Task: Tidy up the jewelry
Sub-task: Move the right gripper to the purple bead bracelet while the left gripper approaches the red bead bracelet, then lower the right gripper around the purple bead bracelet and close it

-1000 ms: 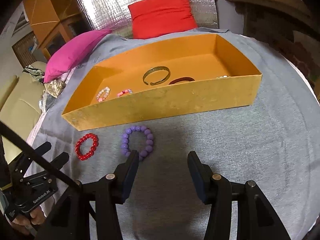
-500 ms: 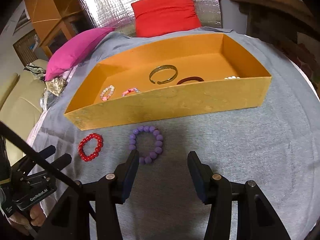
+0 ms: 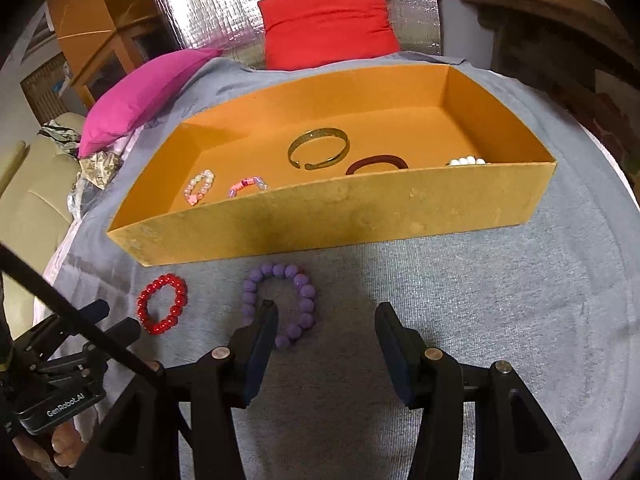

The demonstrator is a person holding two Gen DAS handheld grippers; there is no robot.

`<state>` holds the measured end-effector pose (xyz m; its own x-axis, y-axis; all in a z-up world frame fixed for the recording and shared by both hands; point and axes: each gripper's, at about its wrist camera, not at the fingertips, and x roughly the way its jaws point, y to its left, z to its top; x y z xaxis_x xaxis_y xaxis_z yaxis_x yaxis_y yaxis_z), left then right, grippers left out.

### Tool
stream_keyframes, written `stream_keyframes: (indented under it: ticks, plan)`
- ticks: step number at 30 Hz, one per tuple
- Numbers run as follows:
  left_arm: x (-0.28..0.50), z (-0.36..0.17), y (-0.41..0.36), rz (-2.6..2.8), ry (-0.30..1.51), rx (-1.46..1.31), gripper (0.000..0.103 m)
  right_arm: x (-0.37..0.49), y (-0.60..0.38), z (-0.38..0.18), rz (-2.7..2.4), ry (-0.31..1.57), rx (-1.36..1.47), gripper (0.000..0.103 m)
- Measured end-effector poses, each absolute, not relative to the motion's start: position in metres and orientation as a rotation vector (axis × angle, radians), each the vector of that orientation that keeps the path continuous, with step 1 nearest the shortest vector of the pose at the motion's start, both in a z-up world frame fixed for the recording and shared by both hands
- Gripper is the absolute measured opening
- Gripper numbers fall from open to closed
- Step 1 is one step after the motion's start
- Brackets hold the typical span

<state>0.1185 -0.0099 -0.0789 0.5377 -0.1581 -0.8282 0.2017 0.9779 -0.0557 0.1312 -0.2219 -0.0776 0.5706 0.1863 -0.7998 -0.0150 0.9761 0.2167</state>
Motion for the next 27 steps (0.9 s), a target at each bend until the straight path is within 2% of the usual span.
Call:
stream_keyframes:
  ticks: [13, 24, 27]
  plan:
    - [0.124, -0.086, -0.02, -0.251, 1.012, 0.023, 0.068, 0.144, -0.213, -0.087, 0.099, 0.971, 0.166, 0.054]
    - [0.125, -0.088, -0.02, -0.245, 1.016, 0.033, 0.068, 0.145, -0.207, -0.089, 0.087, 0.959, 0.075, 0.029]
    - [0.126, -0.09, -0.019, -0.241, 1.02, 0.036, 0.068, 0.143, -0.209, -0.089, 0.085, 0.954, 0.059, 0.026]
